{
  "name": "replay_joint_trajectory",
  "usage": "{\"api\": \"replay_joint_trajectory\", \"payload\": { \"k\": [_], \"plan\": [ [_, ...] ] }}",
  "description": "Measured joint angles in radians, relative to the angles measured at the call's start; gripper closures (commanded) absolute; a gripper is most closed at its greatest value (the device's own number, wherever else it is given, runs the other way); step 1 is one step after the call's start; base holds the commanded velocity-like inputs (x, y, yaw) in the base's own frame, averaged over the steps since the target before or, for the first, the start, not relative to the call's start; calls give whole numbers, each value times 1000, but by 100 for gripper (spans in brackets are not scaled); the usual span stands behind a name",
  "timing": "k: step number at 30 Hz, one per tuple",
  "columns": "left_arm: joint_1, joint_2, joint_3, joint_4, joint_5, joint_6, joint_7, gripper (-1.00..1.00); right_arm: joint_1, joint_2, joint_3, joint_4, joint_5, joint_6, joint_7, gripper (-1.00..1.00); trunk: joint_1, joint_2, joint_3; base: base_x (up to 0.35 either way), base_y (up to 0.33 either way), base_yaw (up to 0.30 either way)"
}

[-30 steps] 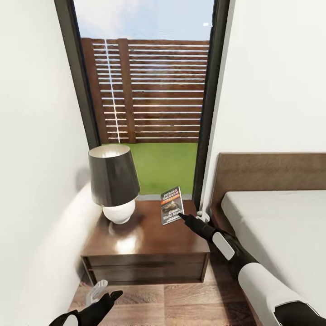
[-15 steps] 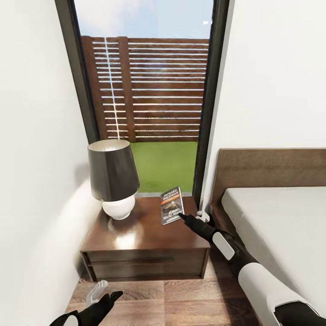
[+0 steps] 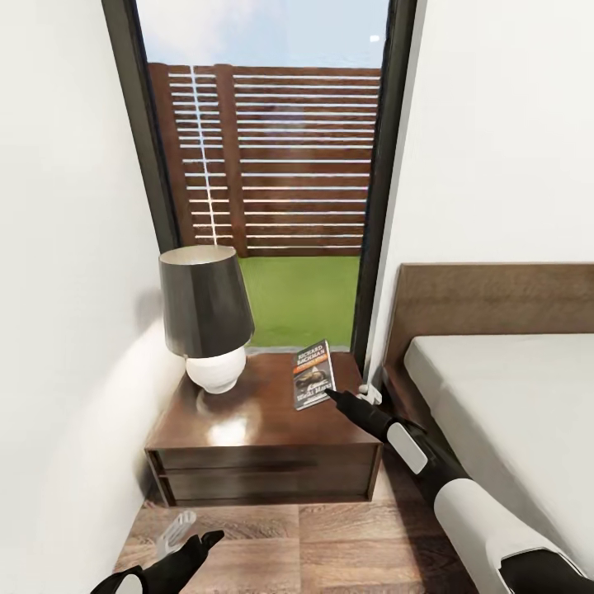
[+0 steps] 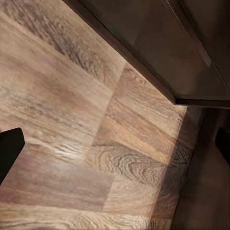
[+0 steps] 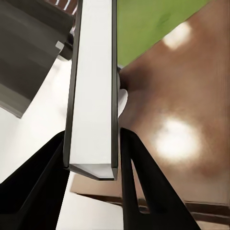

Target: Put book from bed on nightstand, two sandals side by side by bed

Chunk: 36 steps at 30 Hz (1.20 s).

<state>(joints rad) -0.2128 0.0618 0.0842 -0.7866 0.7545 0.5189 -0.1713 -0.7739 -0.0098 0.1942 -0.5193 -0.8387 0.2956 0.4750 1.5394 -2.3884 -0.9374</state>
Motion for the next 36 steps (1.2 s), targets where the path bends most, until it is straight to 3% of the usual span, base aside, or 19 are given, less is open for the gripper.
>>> {"api": "replay_joint_trajectory", "payload": {
  "k": [16,31,36],
  "plan": [
    [0,0,0,0,-2,-7,1,-100,0,0,-1,0,-1,23,0,100,61,-111,-50,0,0,0],
    [0,-1,0,0,-2,-11,8,-100,0,0,-4,0,-2,27,0,100,68,-115,-108,0,0,0],
    [0,0,0,0,-3,-12,4,-100,-1,-2,-6,0,-6,28,0,100,68,-115,-108,0,0,0]
  ]
}}
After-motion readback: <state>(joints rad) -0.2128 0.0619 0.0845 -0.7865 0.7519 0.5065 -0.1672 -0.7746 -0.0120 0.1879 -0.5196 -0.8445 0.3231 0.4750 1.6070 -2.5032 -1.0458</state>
